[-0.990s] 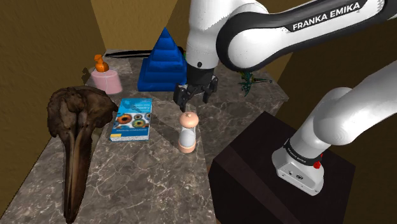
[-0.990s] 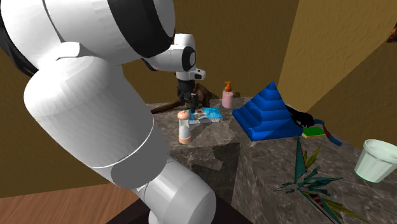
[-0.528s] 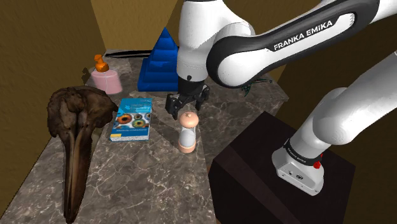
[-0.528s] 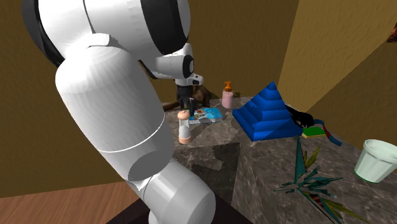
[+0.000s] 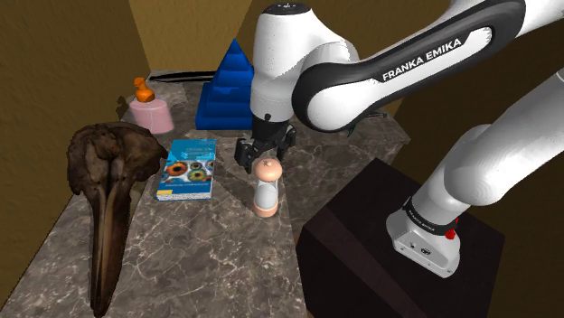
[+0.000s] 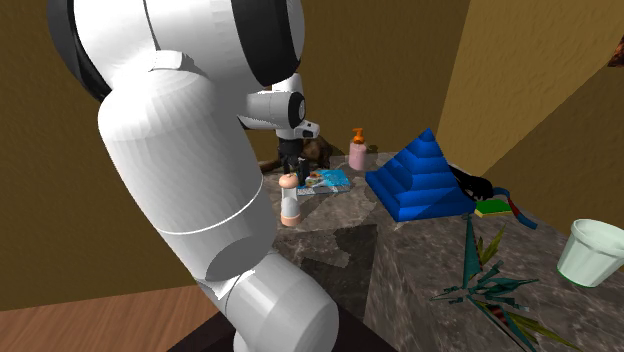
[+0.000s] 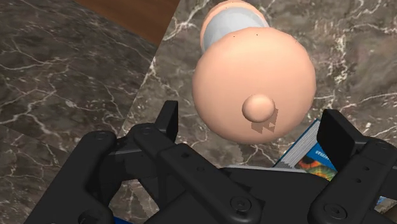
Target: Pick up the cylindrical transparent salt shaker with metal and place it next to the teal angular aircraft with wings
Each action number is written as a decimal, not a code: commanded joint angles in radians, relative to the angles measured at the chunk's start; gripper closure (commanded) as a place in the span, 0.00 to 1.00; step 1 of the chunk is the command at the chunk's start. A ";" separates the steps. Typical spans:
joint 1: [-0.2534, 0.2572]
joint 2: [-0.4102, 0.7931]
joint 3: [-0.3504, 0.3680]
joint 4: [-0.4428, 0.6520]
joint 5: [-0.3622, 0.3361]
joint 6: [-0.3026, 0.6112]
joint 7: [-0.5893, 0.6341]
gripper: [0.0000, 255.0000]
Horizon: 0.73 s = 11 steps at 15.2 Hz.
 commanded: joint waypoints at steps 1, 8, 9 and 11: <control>0.000 0.000 0.000 0.000 0.000 0.000 0.000 0.00; 0.000 -0.001 0.000 -0.001 0.001 0.000 -0.001 1.00; 0.000 -0.002 0.000 -0.001 0.001 0.000 -0.001 1.00; 0.000 0.000 0.000 0.000 0.000 0.000 0.000 1.00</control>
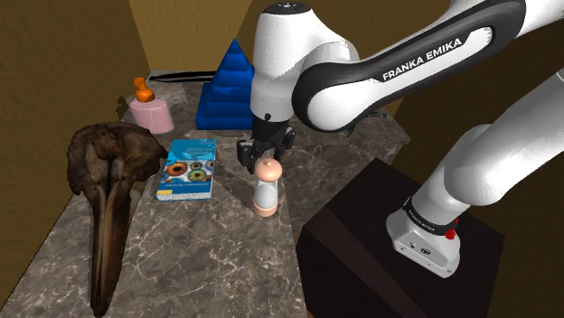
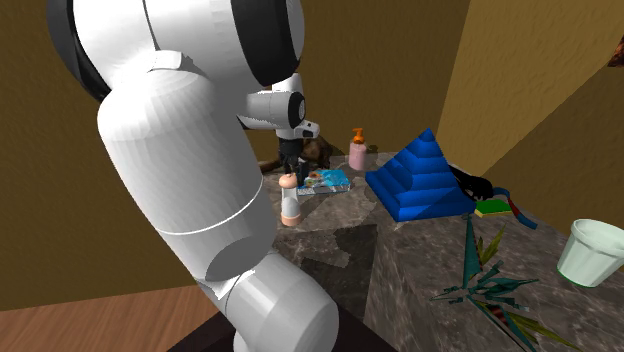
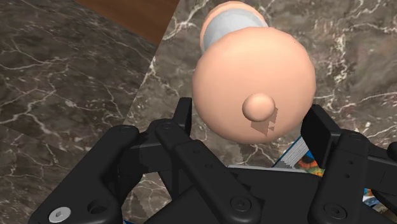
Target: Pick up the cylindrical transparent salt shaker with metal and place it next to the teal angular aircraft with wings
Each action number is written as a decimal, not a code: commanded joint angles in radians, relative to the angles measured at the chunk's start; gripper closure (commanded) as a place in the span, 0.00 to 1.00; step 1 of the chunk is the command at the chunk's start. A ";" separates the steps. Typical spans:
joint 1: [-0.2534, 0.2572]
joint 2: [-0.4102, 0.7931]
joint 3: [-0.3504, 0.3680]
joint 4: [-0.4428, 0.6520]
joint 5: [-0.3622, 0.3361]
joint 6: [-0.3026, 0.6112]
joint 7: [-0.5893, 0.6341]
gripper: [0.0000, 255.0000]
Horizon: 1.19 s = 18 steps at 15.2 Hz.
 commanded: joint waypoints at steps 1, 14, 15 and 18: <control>0.001 -0.007 -0.003 0.007 0.004 -0.015 -0.003 1.00; 0.009 -0.087 -0.041 0.122 0.034 -0.201 -0.034 1.00; 0.009 -0.091 -0.044 0.132 0.035 -0.215 -0.036 1.00; 0.008 -0.102 -0.052 0.164 0.037 -0.257 -0.039 1.00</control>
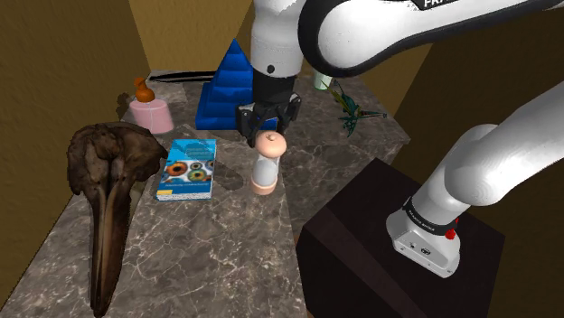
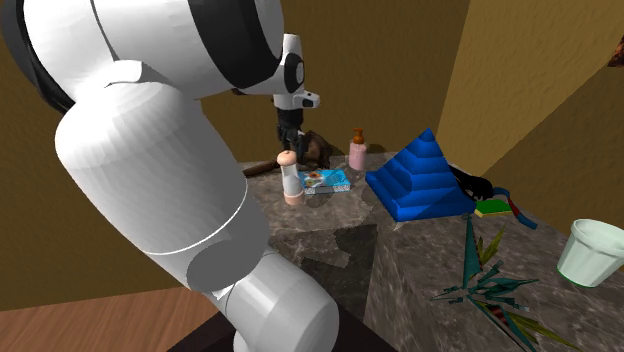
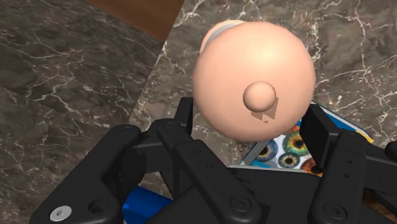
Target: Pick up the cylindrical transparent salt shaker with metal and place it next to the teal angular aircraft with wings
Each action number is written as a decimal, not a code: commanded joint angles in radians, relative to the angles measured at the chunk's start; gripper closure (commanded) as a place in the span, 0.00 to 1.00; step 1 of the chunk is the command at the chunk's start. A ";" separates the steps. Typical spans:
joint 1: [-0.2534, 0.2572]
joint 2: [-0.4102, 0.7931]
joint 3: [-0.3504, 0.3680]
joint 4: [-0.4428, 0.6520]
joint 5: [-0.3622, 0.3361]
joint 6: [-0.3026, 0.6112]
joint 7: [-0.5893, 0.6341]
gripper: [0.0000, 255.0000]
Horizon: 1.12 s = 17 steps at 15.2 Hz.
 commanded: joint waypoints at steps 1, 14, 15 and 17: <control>0.000 -0.008 -0.005 0.026 0.001 -0.034 -0.002 1.00; -0.006 -0.024 -0.030 0.187 -0.005 -0.209 -0.004 1.00; -0.007 -0.023 -0.031 0.201 -0.006 -0.223 -0.004 1.00; -0.009 -0.022 -0.034 0.229 -0.008 -0.249 -0.003 1.00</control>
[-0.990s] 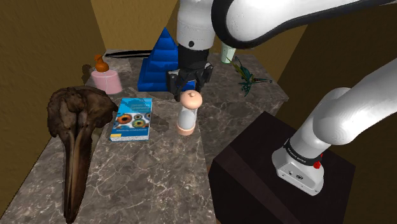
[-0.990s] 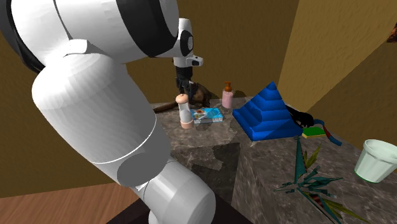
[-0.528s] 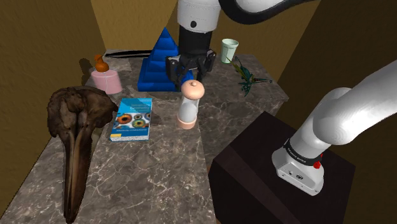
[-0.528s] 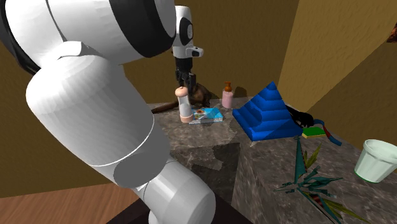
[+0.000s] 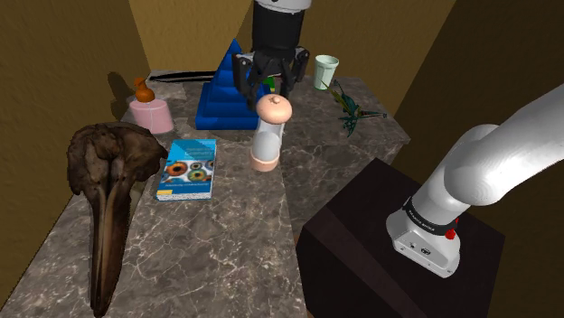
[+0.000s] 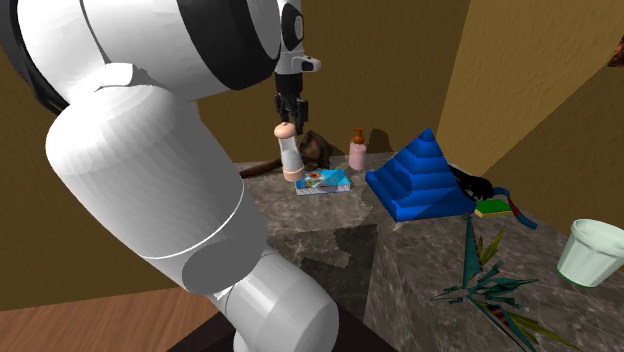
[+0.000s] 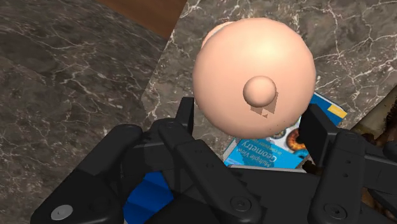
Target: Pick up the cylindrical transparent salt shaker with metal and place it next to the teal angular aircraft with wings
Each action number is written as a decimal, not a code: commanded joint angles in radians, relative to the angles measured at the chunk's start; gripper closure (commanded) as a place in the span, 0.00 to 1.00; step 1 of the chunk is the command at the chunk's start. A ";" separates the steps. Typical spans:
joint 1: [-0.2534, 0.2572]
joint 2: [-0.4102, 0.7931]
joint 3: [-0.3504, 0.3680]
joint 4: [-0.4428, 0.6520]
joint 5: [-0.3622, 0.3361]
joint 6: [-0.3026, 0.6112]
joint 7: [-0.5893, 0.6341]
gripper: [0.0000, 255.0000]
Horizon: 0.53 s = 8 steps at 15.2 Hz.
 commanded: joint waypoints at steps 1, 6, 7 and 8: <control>-0.001 -0.001 -0.003 0.027 -0.001 -0.028 0.001 1.00; -0.005 0.010 -0.006 0.103 -0.009 -0.094 0.006 1.00; -0.006 0.013 -0.007 0.119 -0.011 -0.108 0.007 1.00; -0.007 0.016 -0.007 0.135 -0.012 -0.121 0.008 1.00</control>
